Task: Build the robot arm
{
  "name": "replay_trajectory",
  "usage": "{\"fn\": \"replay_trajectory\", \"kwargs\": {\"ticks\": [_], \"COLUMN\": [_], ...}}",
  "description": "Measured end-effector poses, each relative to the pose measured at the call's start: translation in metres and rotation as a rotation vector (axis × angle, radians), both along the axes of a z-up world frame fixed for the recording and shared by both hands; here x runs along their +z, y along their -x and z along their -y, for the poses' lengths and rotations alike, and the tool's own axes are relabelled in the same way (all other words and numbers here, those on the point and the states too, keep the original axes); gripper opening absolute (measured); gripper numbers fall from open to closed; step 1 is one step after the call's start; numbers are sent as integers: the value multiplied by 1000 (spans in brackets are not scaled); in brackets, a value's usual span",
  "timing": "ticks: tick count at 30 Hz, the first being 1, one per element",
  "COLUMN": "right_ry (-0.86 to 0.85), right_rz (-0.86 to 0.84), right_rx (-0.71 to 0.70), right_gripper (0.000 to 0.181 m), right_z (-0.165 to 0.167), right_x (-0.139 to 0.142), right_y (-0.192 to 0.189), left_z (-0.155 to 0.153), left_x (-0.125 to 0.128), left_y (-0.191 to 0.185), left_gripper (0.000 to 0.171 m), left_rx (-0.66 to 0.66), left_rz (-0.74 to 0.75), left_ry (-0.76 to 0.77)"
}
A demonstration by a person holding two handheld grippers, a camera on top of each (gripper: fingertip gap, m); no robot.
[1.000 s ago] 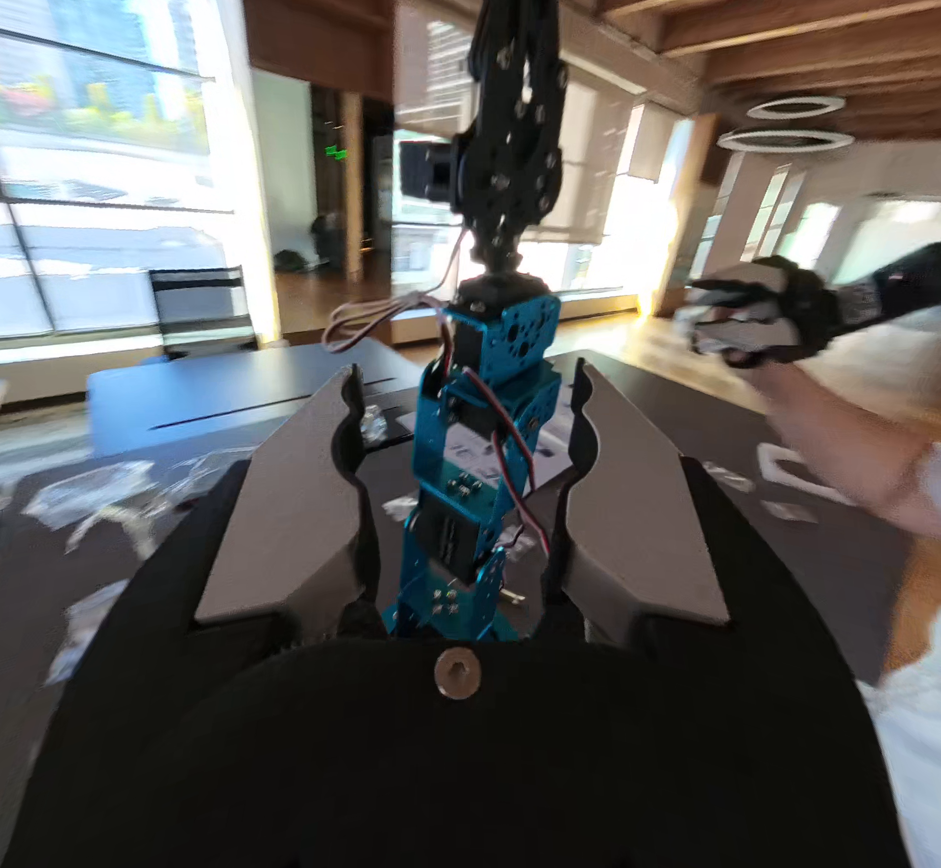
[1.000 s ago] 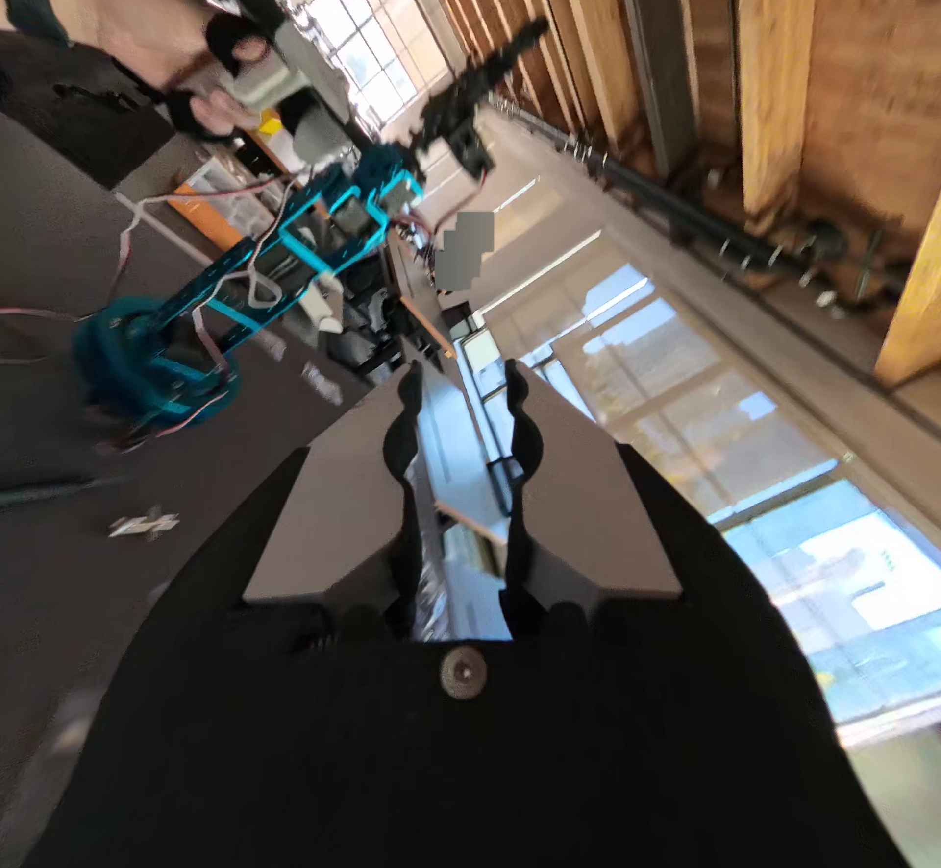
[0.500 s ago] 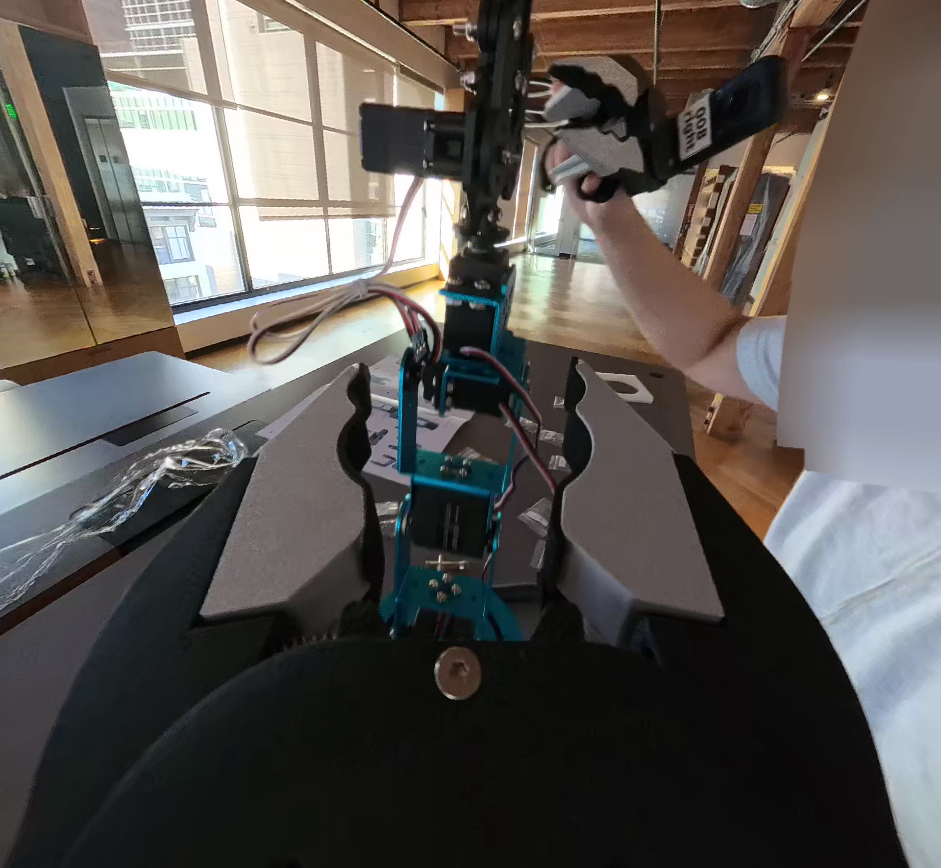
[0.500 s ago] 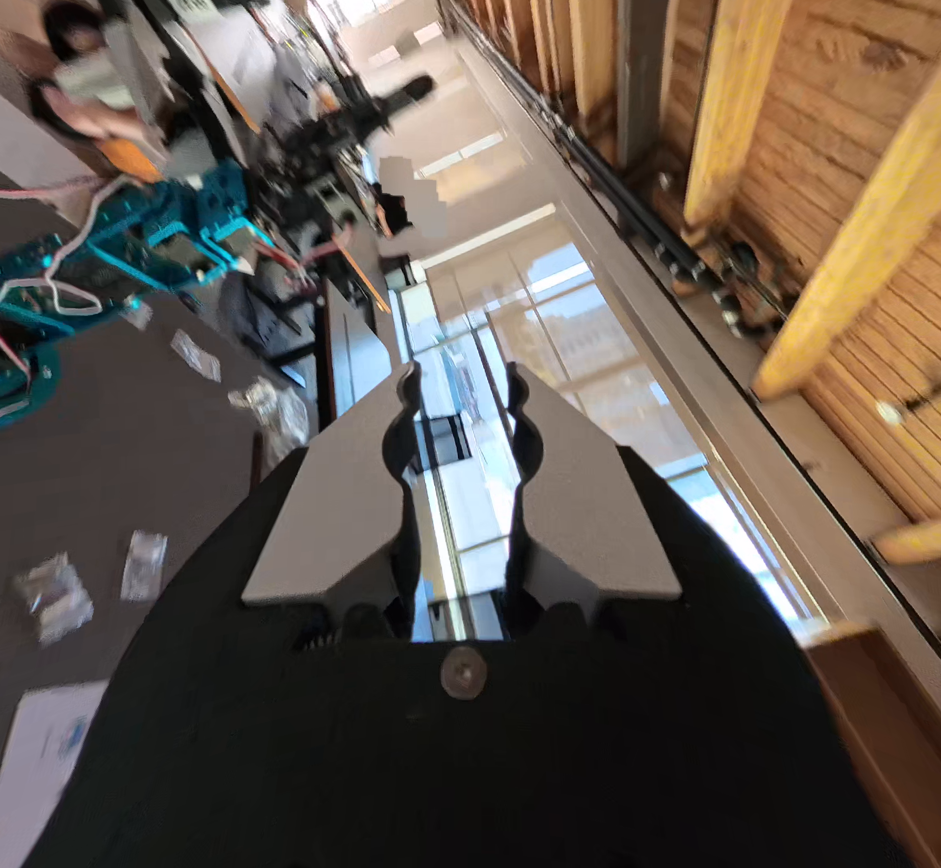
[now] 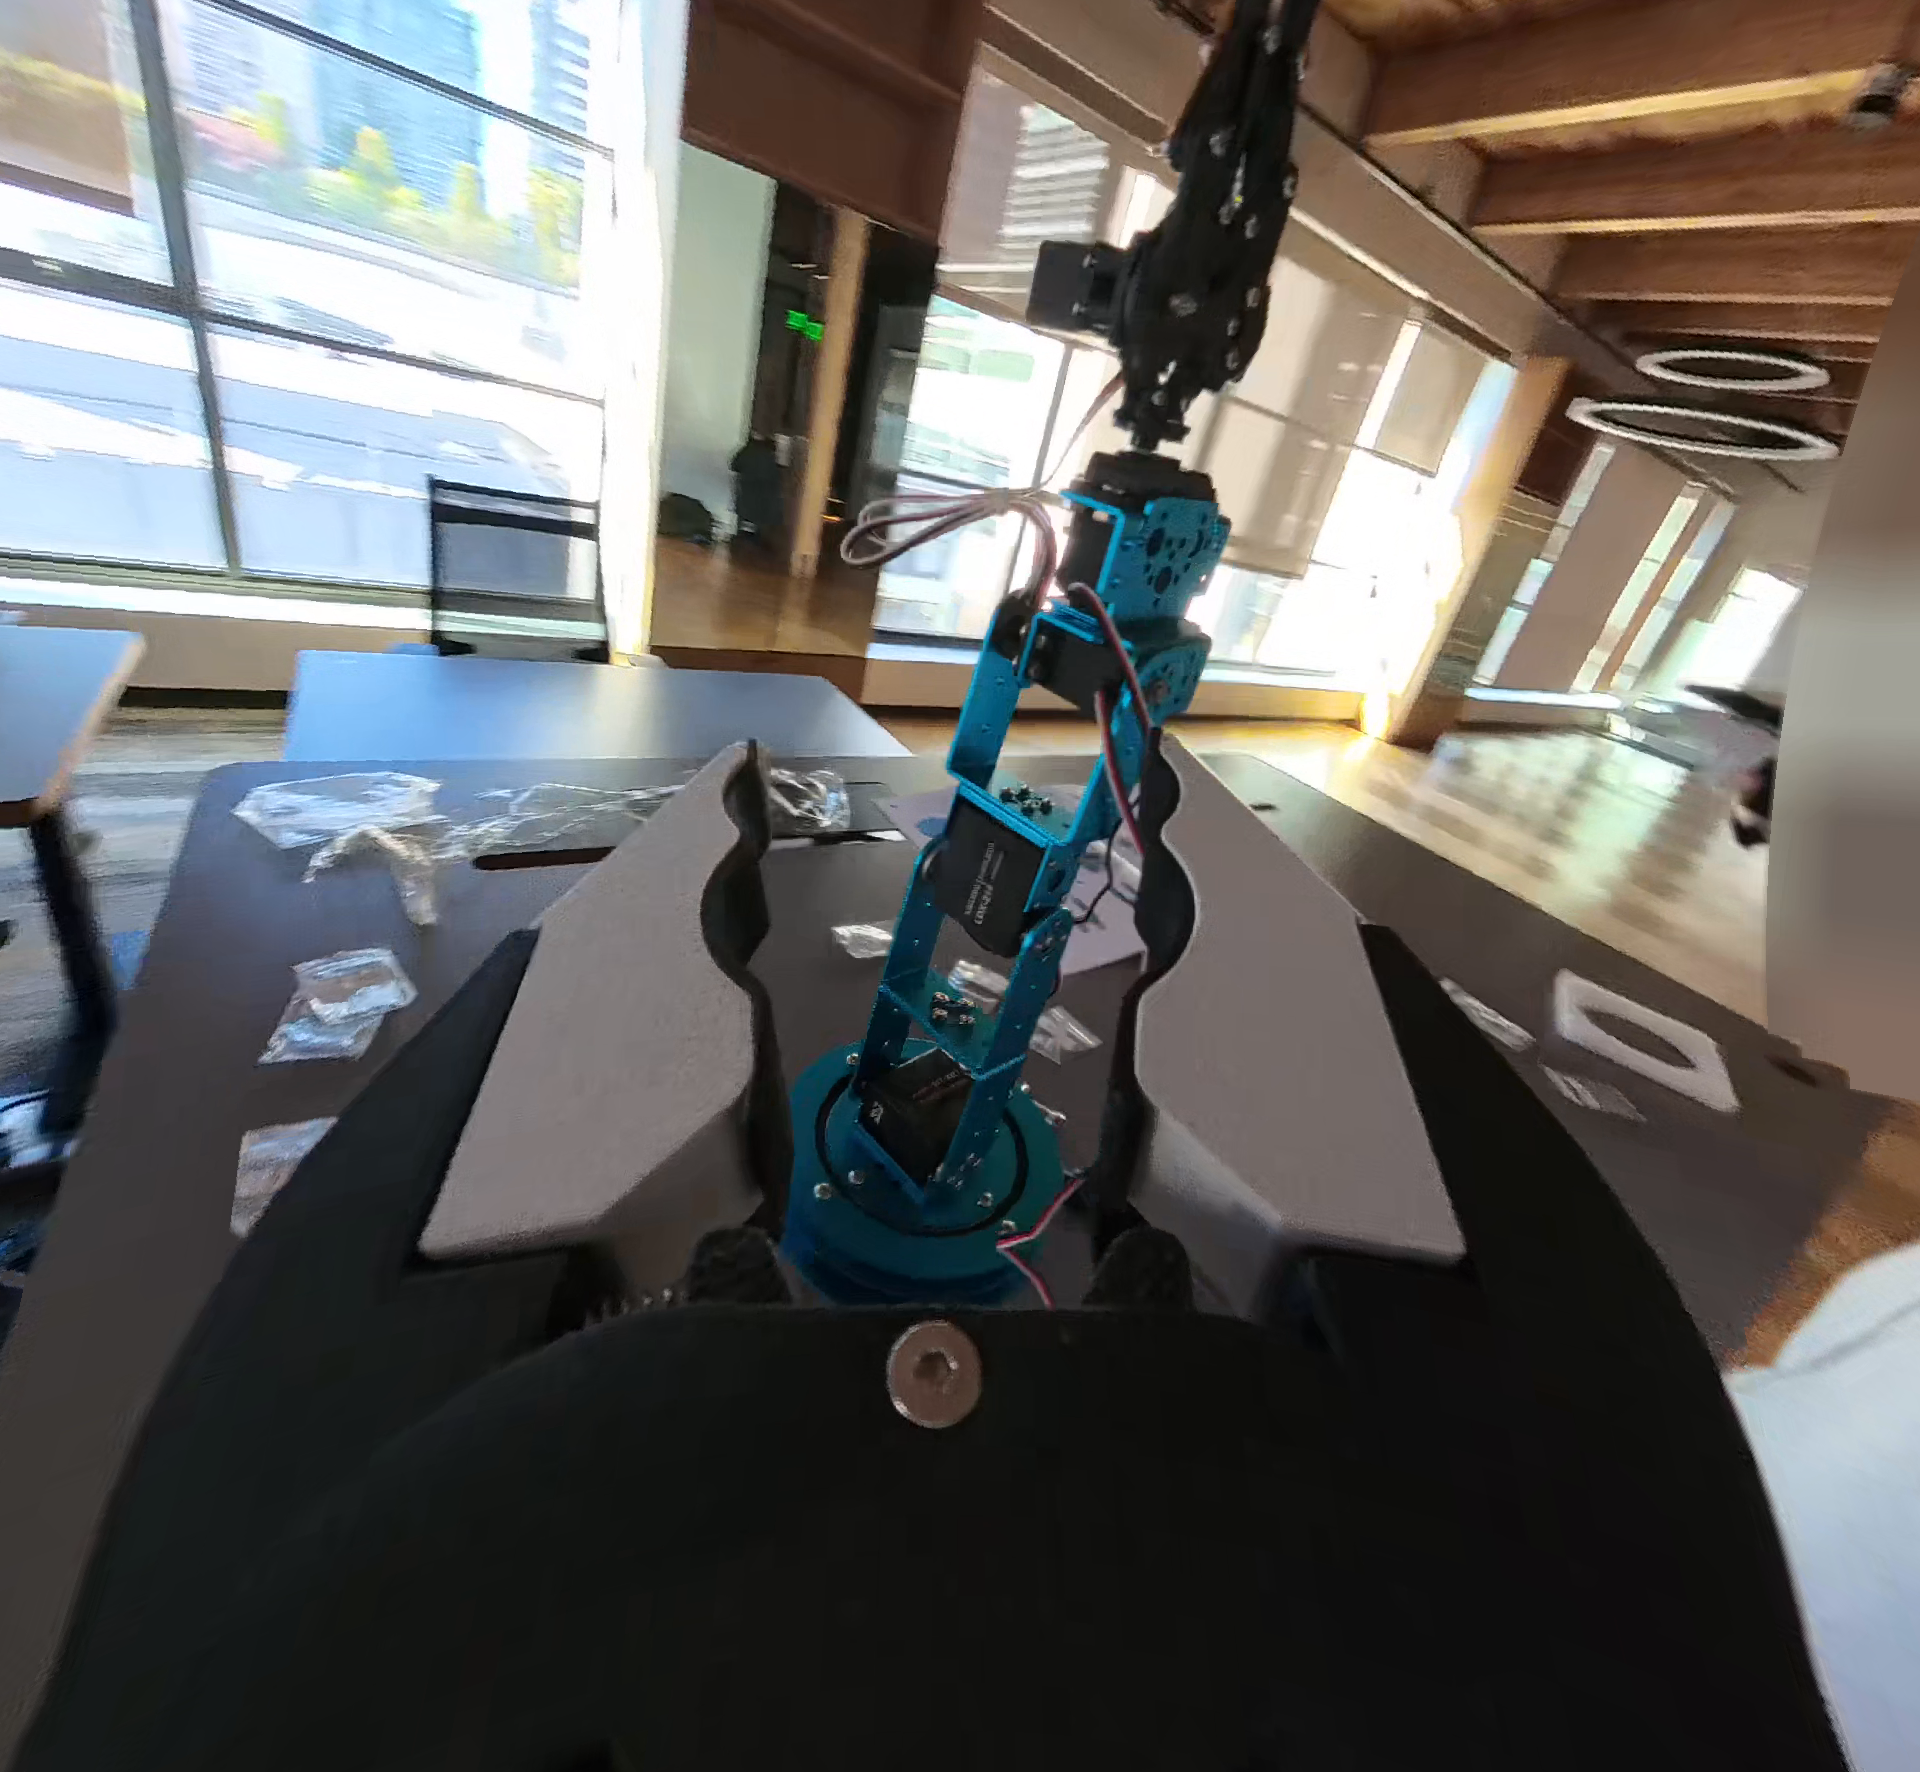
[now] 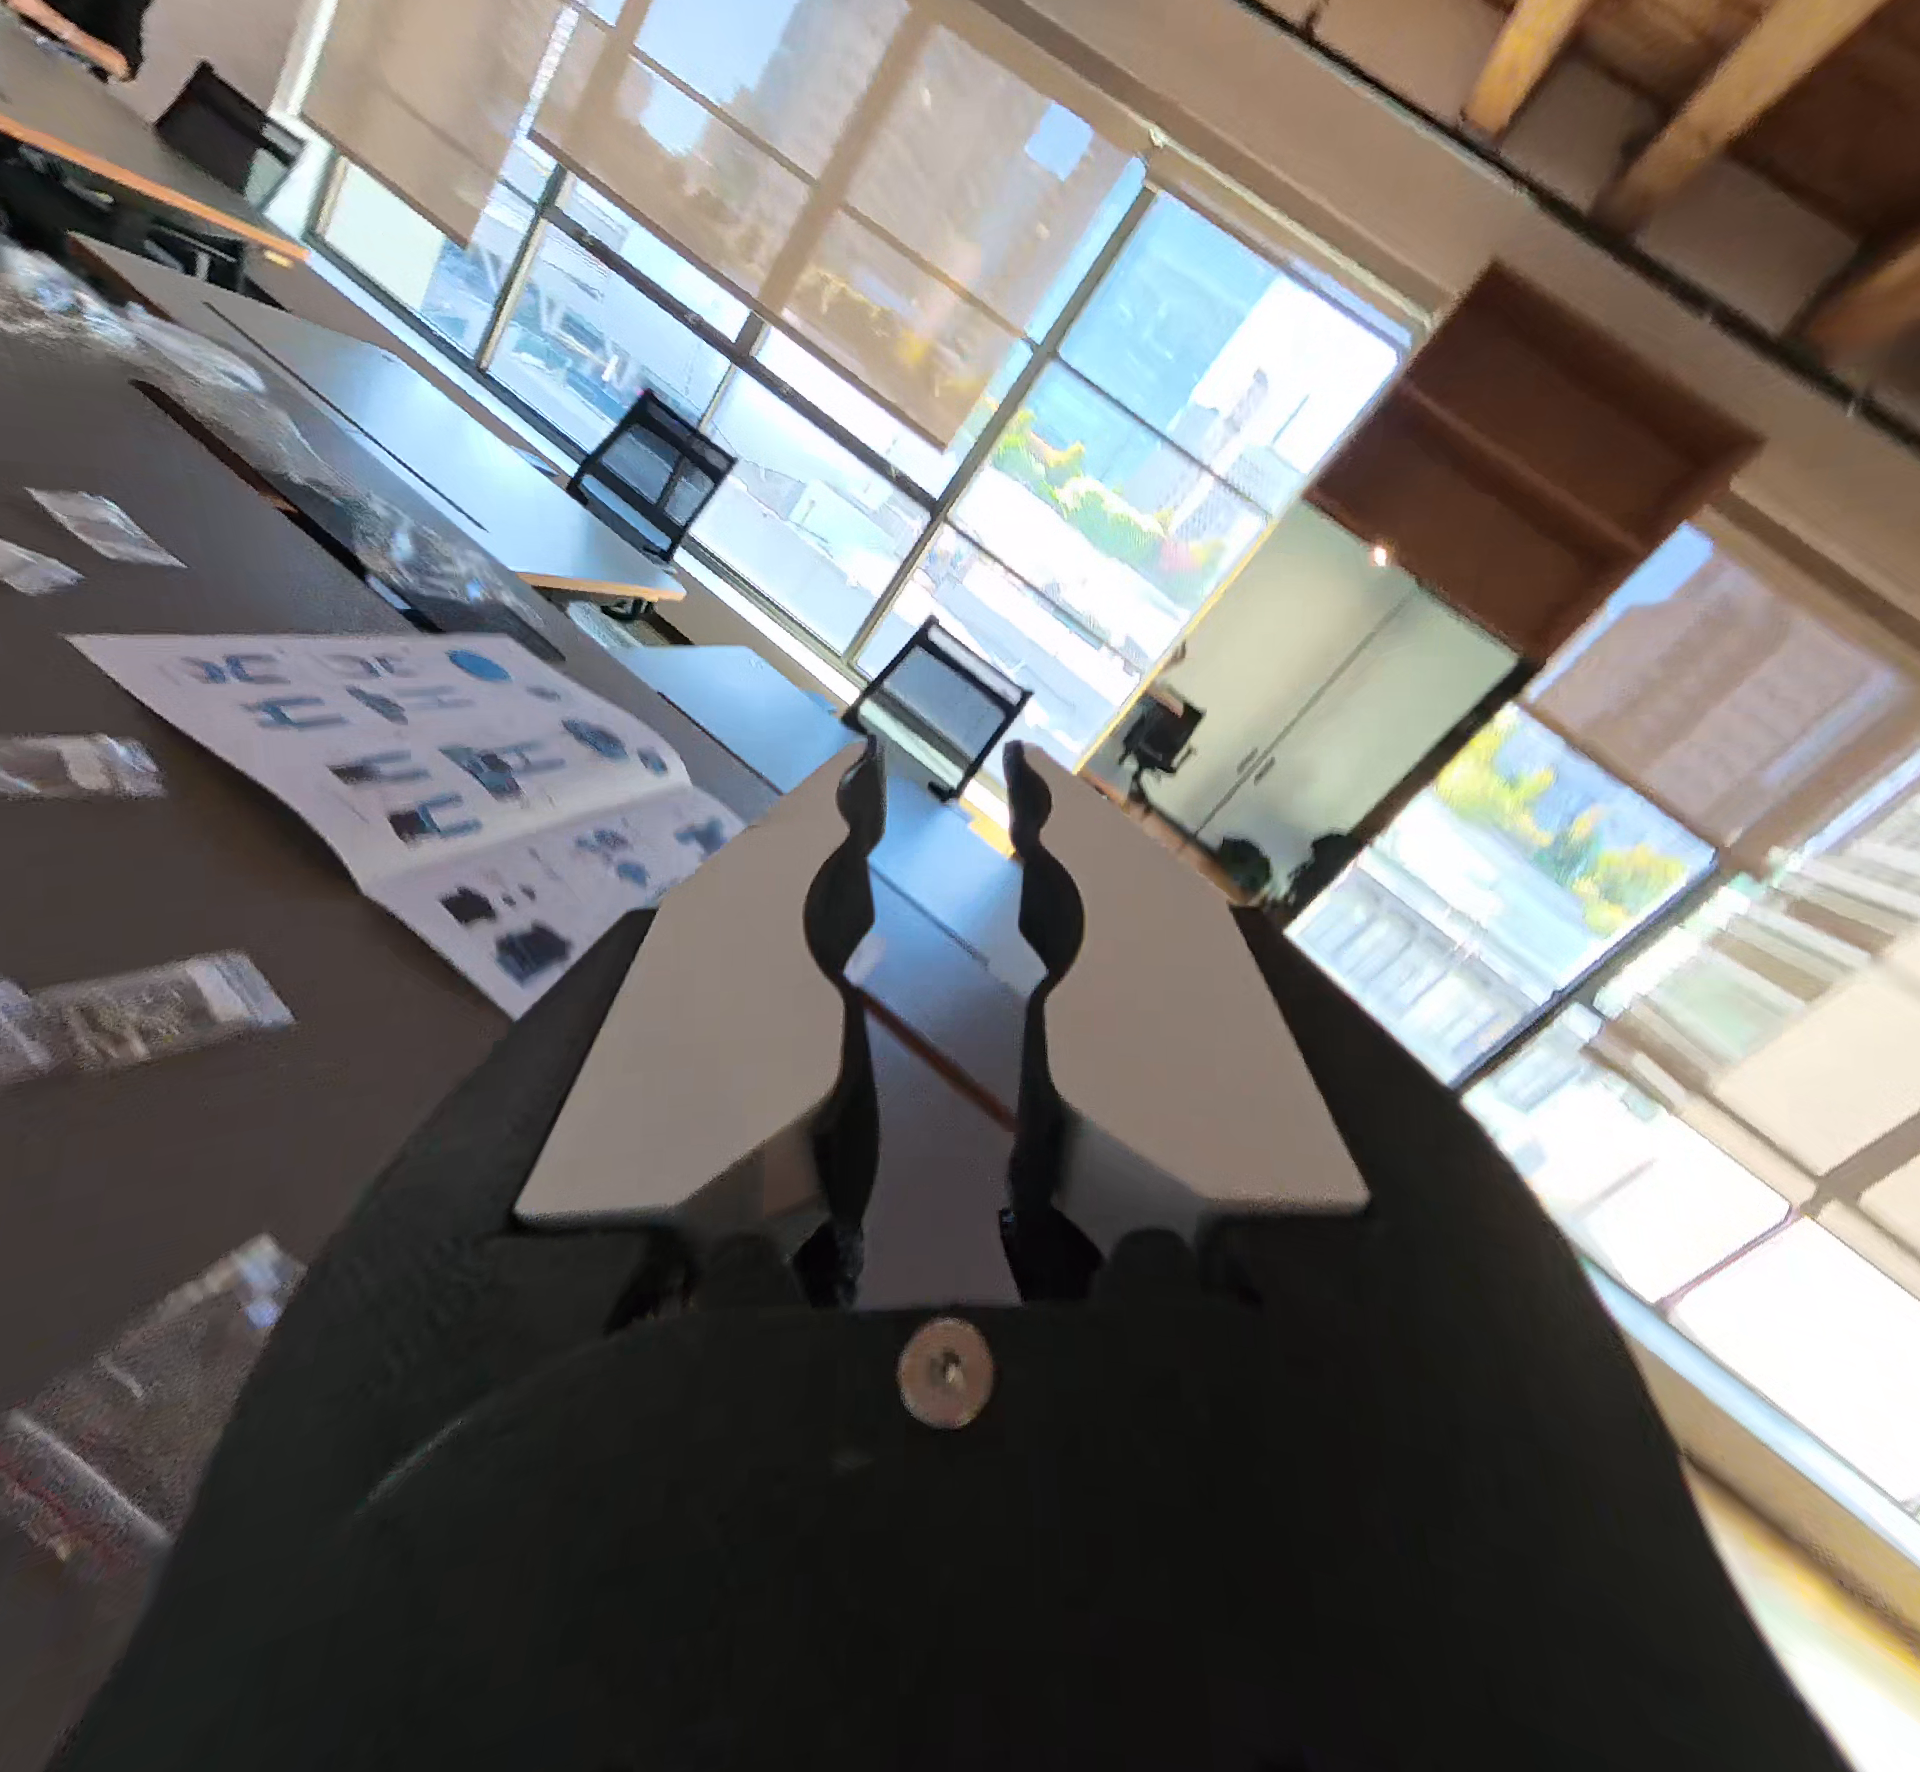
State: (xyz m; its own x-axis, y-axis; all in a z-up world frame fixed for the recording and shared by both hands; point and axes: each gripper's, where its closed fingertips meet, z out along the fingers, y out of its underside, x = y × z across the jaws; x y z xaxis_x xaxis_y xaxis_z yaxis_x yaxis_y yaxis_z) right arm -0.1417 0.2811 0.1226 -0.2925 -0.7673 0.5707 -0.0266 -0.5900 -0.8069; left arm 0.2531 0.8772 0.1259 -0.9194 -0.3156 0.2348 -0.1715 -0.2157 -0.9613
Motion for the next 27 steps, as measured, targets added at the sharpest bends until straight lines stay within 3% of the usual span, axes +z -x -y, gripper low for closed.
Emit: {"fn": "replay_trajectory", "kwargs": {"ticks": [3,5,10,12,16,23,25,27], "right_ry": [-133,-153,-154,-118,50,75,186,301], "right_rz": [-19,-45,-87,-223,-294,-178,-153,-158], "right_rx": [-50,-76,-68,-49,-62,-50,-18,137], "right_gripper": [19,16,11,11,10,8,8,8], "right_z": [75,107,142,135,128,124,100,46], "right_x": [-59,-96,-155,-171,-181,-159,-135,-111], "right_y": [22,29,24,18,18,15,-1,-34], "left_z": [7,20,58,72,92,91,80,69], "left_x": [4,7,15,19,15,-15,-22,-23], "left_y": [30,51,94,111,128,137,127,115], "left_gripper": [70,70,70,71,71,72,72,73], "left_rx": [134,160,213,226,244,252,266,257], "left_rz": [-29,-54,-74,-44,-5,-3,-14,-19], "left_ry": [30,31,-75,-141,-225,-143,-120,-95]}}
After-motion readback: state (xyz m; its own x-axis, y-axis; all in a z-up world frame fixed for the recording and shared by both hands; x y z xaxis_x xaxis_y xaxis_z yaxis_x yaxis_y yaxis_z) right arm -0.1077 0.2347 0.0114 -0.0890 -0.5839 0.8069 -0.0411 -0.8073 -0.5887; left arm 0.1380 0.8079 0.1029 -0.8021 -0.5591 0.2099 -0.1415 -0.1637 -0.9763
